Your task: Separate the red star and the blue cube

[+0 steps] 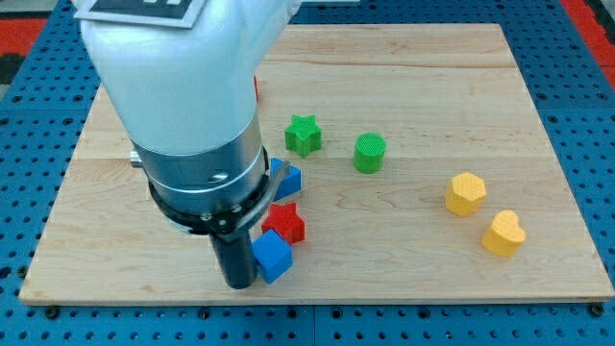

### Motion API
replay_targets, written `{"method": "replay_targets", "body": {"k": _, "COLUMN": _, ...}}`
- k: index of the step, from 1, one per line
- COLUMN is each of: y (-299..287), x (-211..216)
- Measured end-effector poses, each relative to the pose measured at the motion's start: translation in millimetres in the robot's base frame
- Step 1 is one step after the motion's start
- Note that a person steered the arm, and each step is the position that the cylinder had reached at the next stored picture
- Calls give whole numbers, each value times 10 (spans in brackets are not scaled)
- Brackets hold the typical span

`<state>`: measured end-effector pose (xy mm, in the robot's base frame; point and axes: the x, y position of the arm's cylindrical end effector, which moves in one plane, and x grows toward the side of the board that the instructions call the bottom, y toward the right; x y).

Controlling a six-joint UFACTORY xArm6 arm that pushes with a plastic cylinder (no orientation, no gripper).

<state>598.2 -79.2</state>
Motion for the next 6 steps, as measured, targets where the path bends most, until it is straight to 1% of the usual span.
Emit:
{"method": "replay_targets", "body": {"k": 1, "y": -351, "x": -109}}
{"method": "replay_targets", "body": {"k": 2, "y": 95, "x": -336}}
{"method": "replay_targets", "body": {"k": 3, "y": 341, "x": -151}}
{"method": "replay_targets", "body": {"k": 4, "y": 232, "x": -24}}
{"method": "replay_targets", "body": {"k": 5, "y": 332, "x": 30}}
{"method": "replay_targets", "body": {"k": 6, "y": 674, "x": 30}}
